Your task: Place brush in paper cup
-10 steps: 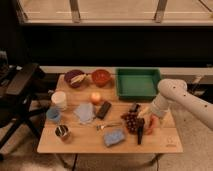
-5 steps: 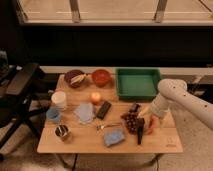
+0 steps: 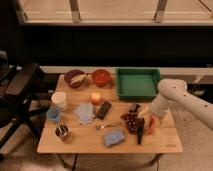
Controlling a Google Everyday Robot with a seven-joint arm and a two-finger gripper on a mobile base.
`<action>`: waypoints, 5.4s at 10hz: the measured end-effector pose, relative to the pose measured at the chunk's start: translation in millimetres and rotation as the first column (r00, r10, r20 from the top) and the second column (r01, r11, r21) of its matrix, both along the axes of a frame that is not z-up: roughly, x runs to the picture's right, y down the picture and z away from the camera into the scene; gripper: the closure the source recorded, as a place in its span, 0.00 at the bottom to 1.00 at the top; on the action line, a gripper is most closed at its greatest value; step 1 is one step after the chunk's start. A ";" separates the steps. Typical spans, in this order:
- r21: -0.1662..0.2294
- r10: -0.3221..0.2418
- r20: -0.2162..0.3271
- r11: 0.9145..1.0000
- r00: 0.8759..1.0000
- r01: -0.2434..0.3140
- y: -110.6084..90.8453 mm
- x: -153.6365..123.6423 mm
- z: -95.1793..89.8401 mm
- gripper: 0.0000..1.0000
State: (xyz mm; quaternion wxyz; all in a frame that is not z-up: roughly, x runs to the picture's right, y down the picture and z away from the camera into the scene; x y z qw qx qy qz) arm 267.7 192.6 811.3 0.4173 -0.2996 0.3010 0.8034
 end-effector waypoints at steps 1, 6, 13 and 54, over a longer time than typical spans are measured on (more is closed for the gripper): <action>0.000 0.000 0.000 1.000 1.000 0.000 0.0 0.0 0.0 0.20; 0.000 0.000 0.000 1.000 1.000 0.000 0.0 0.0 0.0 0.20; 0.000 0.000 0.000 1.000 1.000 0.000 0.1 0.0 0.0 0.20; 0.067 0.023 0.049 0.997 0.999 -0.027 -13.4 -16.6 56.1 0.74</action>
